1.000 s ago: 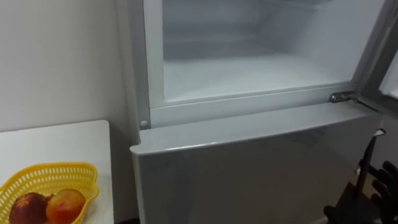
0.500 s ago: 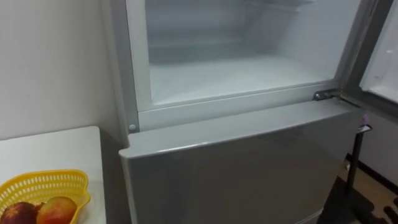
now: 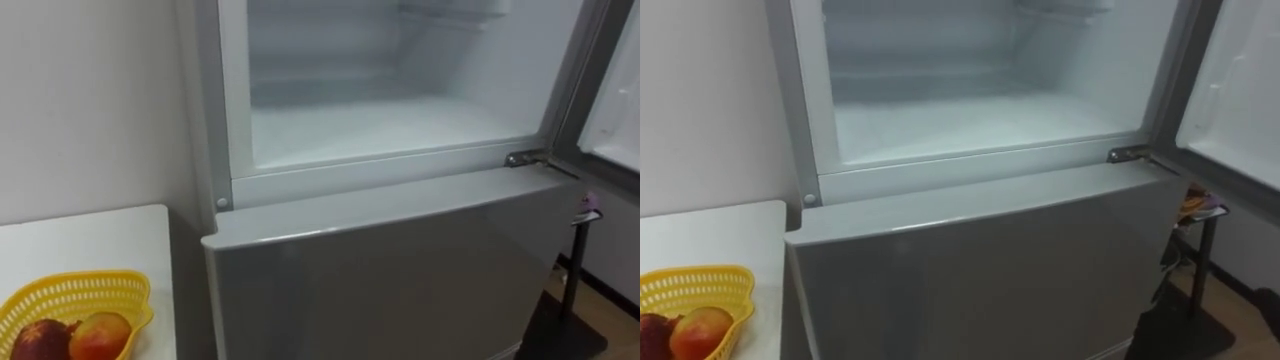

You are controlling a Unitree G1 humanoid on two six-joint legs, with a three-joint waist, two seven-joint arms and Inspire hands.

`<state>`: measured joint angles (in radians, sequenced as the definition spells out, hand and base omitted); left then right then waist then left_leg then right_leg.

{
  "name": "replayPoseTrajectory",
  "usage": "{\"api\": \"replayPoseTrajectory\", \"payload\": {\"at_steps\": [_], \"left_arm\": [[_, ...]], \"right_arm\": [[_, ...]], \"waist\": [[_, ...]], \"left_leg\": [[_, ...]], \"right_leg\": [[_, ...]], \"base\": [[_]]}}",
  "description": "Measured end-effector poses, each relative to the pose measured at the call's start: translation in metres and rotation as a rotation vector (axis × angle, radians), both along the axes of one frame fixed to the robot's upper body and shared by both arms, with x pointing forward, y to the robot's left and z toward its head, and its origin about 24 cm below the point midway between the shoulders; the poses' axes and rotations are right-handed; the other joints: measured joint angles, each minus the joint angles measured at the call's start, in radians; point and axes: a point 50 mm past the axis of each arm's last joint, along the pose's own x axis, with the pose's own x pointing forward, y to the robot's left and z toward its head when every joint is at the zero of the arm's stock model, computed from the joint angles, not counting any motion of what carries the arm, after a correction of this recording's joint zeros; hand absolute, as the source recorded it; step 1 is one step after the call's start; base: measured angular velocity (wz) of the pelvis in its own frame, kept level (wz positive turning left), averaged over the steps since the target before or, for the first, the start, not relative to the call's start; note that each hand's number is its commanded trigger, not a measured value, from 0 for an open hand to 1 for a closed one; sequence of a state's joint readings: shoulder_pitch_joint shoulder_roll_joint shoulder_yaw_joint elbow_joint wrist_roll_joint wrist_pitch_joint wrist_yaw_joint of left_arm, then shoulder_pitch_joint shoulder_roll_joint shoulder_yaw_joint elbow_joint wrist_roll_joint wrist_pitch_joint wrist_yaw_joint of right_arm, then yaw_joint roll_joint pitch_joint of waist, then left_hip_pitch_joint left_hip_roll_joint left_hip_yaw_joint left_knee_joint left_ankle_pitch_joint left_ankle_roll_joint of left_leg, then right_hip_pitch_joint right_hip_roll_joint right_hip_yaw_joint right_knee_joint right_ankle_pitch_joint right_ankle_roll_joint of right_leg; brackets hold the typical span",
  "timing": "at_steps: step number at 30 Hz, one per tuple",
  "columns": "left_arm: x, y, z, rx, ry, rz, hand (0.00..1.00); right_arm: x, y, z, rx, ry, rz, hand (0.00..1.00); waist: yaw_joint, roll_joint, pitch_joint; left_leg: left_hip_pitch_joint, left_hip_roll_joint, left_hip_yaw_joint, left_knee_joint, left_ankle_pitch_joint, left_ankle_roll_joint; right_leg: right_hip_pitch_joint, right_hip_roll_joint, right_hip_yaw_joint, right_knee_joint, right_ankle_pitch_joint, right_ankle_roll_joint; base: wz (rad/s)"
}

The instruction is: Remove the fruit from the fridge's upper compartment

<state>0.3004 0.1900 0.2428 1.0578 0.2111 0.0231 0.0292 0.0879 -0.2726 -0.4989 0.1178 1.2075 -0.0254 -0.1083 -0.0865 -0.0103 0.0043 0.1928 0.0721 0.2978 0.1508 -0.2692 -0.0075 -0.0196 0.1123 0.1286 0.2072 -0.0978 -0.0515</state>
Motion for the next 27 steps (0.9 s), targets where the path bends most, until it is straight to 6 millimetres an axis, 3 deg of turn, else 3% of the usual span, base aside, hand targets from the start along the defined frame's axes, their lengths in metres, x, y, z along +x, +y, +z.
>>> {"api": "replayPoseTrajectory", "payload": {"at_steps": [10, 20, 27], "left_arm": [[-0.001, 0.002, 0.001, 0.005, -0.001, 0.014, 0.00], [-0.003, 0.003, 0.001, 0.014, 0.004, 0.013, 0.00], [-0.001, 0.003, 0.001, 0.024, 0.014, -0.031, 0.00]], "right_arm": [[0.000, -0.006, 0.006, 0.051, -0.061, -0.028, 0.00], [0.000, -0.012, 0.015, 0.016, -0.069, -0.079, 0.00], [0.000, -0.017, 0.043, -0.088, -0.084, -0.106, 0.00]], "waist": [[-0.003, -0.019, 0.0061], [-0.003, -0.022, -0.0016], [-0.004, -0.010, -0.0046]], "left_leg": [[0.011, 0.001, -0.004, 0.014, -0.002, -0.003], [-0.005, 0.001, -0.014, 0.011, -0.004, -0.006], [-0.012, 0.001, -0.028, 0.015, -0.004, -0.007]], "right_leg": [[-0.001, 0.000, 0.001, 0.017, -0.018, -0.006], [-0.019, 0.002, -0.007, 0.036, -0.020, -0.007], [-0.016, 0.001, -0.013, 0.033, -0.020, -0.008]], "base": [[0.00], [0.00], [0.02]]}}
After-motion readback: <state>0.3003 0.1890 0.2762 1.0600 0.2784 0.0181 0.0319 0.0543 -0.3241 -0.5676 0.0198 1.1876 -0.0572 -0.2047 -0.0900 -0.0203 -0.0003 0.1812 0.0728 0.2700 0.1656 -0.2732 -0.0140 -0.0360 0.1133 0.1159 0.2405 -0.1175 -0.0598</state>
